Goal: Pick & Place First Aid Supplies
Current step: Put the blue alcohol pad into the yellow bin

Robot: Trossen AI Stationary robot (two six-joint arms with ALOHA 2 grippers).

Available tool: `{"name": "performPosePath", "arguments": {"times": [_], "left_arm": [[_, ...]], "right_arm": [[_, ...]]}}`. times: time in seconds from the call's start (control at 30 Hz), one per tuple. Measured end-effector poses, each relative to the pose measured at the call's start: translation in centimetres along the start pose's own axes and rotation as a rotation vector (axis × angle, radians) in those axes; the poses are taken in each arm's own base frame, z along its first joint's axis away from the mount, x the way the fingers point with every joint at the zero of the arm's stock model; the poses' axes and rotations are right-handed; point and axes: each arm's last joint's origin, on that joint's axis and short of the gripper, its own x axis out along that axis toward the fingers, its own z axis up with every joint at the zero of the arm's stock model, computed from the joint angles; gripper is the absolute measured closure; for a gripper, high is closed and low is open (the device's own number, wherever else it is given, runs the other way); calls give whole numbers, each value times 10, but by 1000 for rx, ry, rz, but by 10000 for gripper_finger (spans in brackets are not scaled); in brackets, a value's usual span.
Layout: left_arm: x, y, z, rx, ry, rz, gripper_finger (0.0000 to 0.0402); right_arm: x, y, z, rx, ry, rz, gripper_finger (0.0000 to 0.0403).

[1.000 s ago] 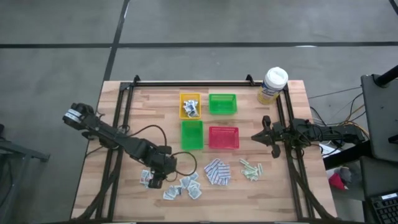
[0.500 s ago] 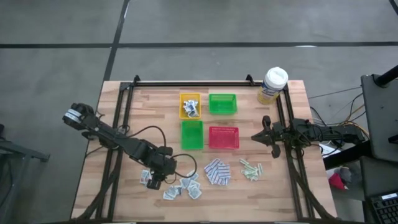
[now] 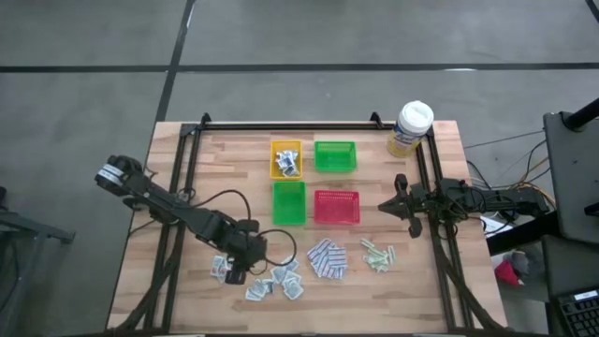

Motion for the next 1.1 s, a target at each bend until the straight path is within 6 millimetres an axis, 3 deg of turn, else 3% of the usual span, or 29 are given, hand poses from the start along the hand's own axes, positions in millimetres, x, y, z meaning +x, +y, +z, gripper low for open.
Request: {"name": "performPosePath", "arguments": {"times": [0.3, 0.67, 0.93, 1.1], "left_arm": [[37, -20, 5, -84, 12, -47, 241], [33, -30, 43, 68, -115, 49, 241], [50, -16, 57, 37, -44, 104, 241], [45, 2, 75, 9, -39, 136, 241]], "right_arm": [[0, 0, 0, 0, 0, 0, 374], [0, 0, 0, 0, 0, 0, 374], [0, 0, 0, 0, 0, 0, 374], [0, 0, 0, 0, 0, 0, 374]]}}
